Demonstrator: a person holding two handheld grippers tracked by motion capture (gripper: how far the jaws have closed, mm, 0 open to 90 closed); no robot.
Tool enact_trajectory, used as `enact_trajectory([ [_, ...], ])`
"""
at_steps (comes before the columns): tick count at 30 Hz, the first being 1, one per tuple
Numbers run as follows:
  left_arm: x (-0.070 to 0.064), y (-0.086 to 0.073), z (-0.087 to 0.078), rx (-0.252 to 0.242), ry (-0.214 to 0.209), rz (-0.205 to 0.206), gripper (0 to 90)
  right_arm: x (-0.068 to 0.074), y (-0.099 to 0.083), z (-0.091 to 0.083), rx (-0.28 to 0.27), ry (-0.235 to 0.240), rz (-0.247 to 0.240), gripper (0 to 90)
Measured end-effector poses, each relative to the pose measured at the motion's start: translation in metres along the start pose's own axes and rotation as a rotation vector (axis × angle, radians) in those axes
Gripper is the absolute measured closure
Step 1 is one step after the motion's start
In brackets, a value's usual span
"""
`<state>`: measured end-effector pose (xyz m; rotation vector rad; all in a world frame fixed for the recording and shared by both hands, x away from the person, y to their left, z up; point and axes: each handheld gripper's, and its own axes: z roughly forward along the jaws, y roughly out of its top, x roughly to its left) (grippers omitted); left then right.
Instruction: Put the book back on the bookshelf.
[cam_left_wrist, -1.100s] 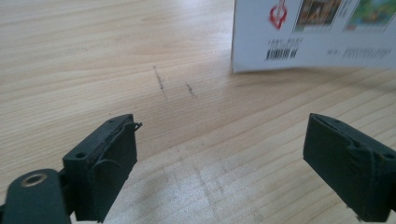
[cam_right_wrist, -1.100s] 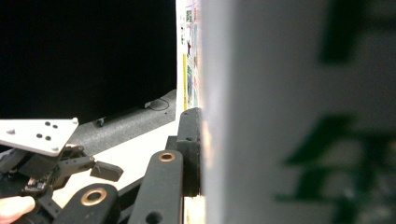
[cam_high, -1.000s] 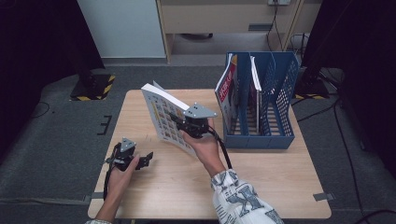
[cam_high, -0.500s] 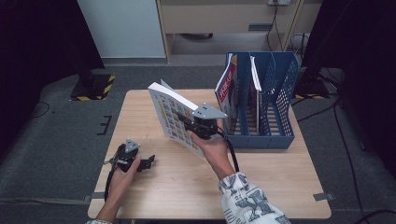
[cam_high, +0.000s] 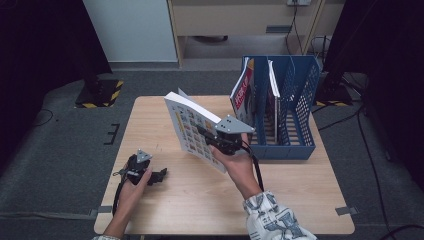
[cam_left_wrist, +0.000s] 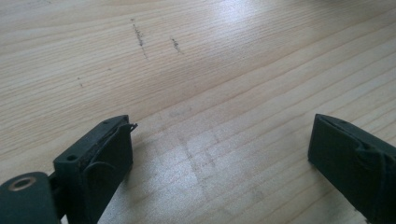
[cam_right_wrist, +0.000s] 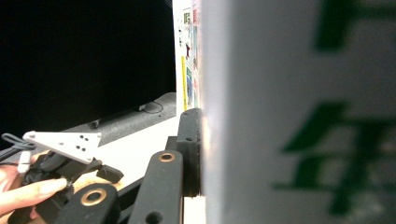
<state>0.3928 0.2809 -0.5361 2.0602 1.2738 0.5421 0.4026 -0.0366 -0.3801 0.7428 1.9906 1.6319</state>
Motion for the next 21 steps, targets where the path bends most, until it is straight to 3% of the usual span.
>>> enact_trajectory([
  [21,0.000,0.000,0.001,0.006,-0.001,-0.001,3.9,-0.002,-0.003,-0.033,-0.010,0.008,0.002,73.8],
])
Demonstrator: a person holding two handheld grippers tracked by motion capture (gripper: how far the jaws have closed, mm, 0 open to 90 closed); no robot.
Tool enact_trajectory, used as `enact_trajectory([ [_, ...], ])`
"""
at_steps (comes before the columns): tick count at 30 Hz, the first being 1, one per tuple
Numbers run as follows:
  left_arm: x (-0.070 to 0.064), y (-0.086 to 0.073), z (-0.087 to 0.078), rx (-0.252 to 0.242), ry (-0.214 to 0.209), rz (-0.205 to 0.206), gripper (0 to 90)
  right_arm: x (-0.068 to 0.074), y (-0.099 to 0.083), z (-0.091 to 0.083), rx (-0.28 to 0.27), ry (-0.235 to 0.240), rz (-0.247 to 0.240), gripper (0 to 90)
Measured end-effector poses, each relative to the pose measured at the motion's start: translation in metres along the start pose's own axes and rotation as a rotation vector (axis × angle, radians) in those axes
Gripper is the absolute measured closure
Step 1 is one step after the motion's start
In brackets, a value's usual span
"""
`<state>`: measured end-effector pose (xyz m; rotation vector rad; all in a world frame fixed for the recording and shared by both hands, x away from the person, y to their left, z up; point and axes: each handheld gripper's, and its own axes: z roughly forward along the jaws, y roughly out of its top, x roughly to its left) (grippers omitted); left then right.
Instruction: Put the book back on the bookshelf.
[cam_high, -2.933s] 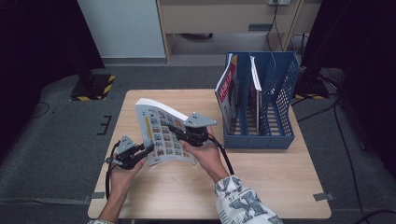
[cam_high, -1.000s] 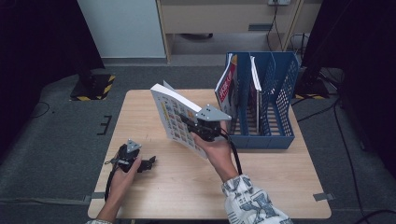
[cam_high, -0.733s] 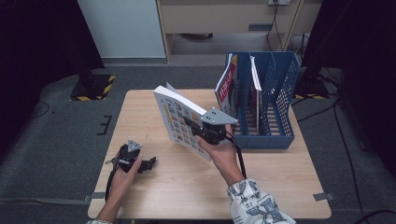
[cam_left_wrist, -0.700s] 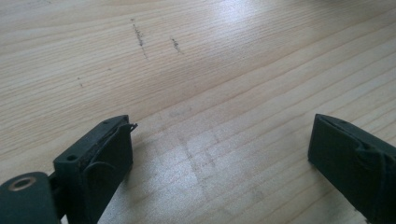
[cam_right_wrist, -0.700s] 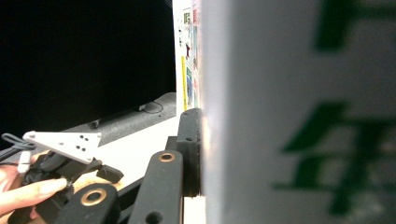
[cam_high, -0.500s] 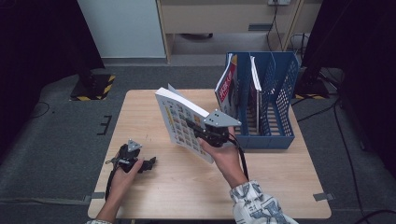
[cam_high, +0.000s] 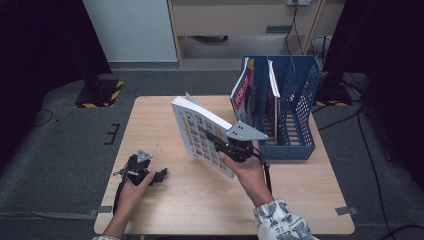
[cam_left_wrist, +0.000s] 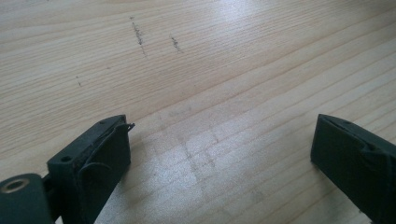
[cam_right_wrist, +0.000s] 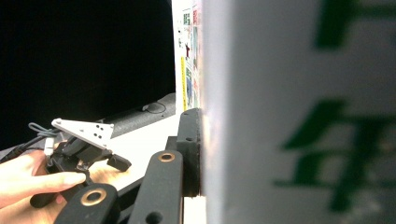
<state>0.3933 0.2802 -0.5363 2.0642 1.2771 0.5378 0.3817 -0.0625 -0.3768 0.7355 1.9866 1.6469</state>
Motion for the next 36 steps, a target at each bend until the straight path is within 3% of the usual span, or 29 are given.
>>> enact_trajectory([
  [36,-0.001,0.000,0.001,0.004,0.014,-0.015,1.6,-0.016,-0.026,-0.075,0.014,-0.035,0.013,73.7],
])
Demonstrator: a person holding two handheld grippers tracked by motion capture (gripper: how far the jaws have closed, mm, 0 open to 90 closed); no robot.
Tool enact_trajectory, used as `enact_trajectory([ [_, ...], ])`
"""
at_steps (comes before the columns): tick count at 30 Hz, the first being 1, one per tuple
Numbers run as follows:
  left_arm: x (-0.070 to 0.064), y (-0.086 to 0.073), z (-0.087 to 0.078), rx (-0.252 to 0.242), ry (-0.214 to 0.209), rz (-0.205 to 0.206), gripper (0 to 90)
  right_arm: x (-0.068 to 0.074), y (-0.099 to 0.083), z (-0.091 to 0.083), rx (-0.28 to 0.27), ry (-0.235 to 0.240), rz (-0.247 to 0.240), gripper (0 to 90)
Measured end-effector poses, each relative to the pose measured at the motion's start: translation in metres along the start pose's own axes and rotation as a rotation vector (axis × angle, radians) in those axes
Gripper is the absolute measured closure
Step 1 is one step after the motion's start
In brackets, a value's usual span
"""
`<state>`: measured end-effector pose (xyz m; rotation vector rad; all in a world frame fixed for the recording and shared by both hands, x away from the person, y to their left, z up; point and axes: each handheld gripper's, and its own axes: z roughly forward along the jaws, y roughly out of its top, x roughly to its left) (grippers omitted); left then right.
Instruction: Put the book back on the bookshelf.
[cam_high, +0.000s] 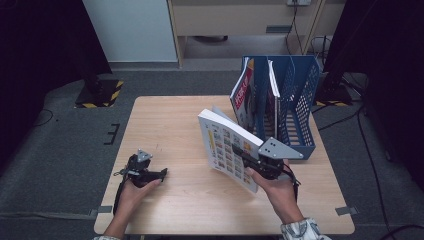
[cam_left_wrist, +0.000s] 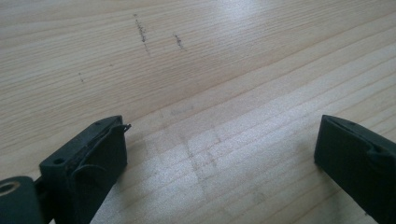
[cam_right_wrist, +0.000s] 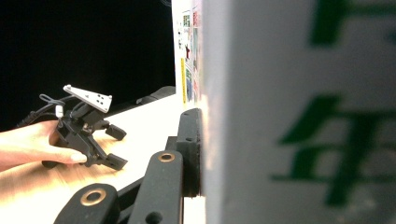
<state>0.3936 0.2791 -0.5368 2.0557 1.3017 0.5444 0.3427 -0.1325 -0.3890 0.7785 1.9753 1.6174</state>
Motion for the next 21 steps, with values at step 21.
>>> enact_trajectory([
  [21,0.001,0.000,0.000,0.006,0.000,-0.009,0.1,-0.013,-0.008,-0.034,0.009,-0.038,0.014,73.8],
])
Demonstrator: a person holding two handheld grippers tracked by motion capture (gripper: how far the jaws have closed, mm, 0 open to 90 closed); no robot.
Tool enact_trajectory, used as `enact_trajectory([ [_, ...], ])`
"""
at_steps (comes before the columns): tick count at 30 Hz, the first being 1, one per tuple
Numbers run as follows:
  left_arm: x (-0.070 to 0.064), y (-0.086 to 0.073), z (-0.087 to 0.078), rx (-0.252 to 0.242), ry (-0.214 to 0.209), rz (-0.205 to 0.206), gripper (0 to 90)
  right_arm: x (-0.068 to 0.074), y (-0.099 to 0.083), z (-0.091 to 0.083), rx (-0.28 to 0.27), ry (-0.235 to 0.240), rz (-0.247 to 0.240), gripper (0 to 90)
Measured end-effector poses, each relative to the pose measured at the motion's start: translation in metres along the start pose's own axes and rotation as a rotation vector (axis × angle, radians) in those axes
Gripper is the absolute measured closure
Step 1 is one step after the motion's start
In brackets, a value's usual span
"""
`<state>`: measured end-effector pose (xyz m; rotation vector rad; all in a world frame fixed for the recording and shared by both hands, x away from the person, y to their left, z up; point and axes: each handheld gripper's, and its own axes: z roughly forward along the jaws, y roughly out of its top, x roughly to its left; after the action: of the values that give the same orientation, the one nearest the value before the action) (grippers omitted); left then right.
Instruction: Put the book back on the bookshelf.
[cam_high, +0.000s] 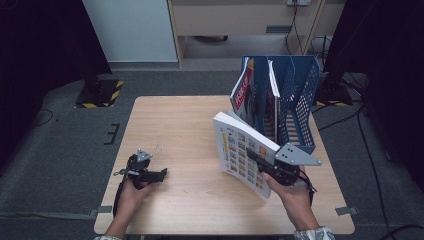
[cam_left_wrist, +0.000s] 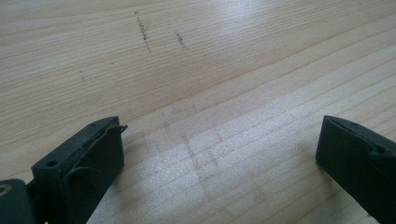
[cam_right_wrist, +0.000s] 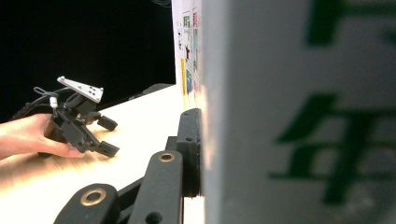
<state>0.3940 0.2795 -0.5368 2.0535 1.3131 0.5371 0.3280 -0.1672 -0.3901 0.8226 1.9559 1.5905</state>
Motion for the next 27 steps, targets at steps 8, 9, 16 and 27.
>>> enact_trajectory([
  [8,0.000,0.000,0.000,0.000,-0.003,0.006,0.3,-0.003,-0.003,-0.009,0.005,-0.017,0.011,73.8],
  [9,0.000,0.000,0.000,0.000,-0.003,0.006,0.3,-0.003,-0.003,-0.009,0.005,-0.017,0.011,73.8],
  [16,0.000,0.000,0.000,-0.002,-0.004,0.005,0.3,-0.005,-0.004,-0.026,-0.002,-0.029,0.015,73.8],
  [27,0.000,0.000,0.000,-0.003,-0.005,0.006,0.3,-0.014,-0.013,-0.041,0.008,-0.063,0.029,73.8],
])
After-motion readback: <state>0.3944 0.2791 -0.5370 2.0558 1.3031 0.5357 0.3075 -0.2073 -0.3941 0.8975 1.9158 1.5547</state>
